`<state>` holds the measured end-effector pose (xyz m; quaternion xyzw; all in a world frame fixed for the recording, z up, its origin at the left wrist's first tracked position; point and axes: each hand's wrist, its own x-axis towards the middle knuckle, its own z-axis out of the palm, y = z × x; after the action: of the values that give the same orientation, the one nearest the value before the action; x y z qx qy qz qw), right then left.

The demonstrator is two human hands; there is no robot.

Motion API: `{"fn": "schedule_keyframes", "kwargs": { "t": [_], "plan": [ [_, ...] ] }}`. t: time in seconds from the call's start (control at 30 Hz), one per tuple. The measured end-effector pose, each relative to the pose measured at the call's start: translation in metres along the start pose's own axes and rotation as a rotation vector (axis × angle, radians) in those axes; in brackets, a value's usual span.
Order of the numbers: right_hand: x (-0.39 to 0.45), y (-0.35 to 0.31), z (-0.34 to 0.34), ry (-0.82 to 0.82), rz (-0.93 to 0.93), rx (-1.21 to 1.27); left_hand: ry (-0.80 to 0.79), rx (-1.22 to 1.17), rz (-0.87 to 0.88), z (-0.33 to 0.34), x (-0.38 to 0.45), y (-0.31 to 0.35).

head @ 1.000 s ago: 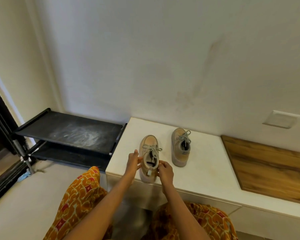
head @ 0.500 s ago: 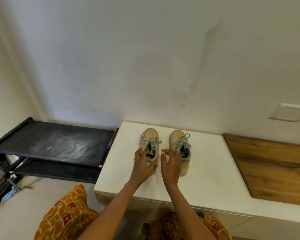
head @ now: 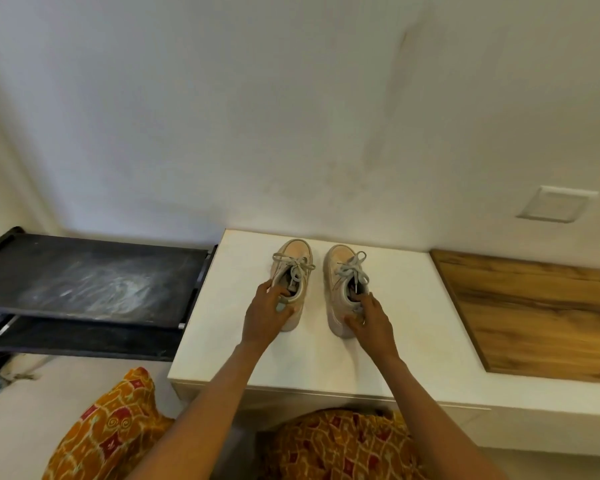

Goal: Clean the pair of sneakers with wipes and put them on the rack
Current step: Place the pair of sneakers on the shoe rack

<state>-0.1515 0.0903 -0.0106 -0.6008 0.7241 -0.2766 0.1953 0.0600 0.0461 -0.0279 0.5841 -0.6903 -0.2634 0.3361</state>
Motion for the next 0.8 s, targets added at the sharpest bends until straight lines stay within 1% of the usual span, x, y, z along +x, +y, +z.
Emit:
{"fn": "schedule_keyframes", "kwargs": {
  "t": [0.1, 0.2, 0.3, 0.37, 0.47, 0.6, 0.7, 0.8],
  "plan": [
    [0.003, -0.009, -0.001, 0.003, 0.003, -0.084, -0.014, 0.051, -0.017, 0.003, 0.0, -0.001],
    [0.006, -0.031, 0.008, 0.028, 0.017, -0.107, 0.056, 0.103, -0.081, -0.002, 0.005, 0.005],
    [0.012, -0.062, 0.027, 0.033, 0.004, -0.094, 0.11, 0.081, -0.128, -0.022, 0.011, 0.002],
    [0.016, -0.085, 0.042, 0.025, -0.055, -0.113, 0.12, 0.108, -0.149, -0.046, 0.015, -0.012],
    [0.02, -0.123, 0.068, -0.001, -0.14, -0.143, 0.137, 0.209, -0.198, -0.095, 0.017, -0.047],
    [0.027, -0.183, 0.113, -0.054, -0.276, -0.193, 0.235, 0.297, -0.271, -0.159, 0.015, -0.102],
    [0.027, -0.221, 0.154, -0.107, -0.345, -0.207, 0.265, 0.334, -0.309, -0.198, 0.01, -0.143],
    [0.027, -0.249, 0.195, -0.134, -0.379, -0.178, 0.291, 0.355, -0.345, -0.223, 0.006, -0.18]
  ]
}}
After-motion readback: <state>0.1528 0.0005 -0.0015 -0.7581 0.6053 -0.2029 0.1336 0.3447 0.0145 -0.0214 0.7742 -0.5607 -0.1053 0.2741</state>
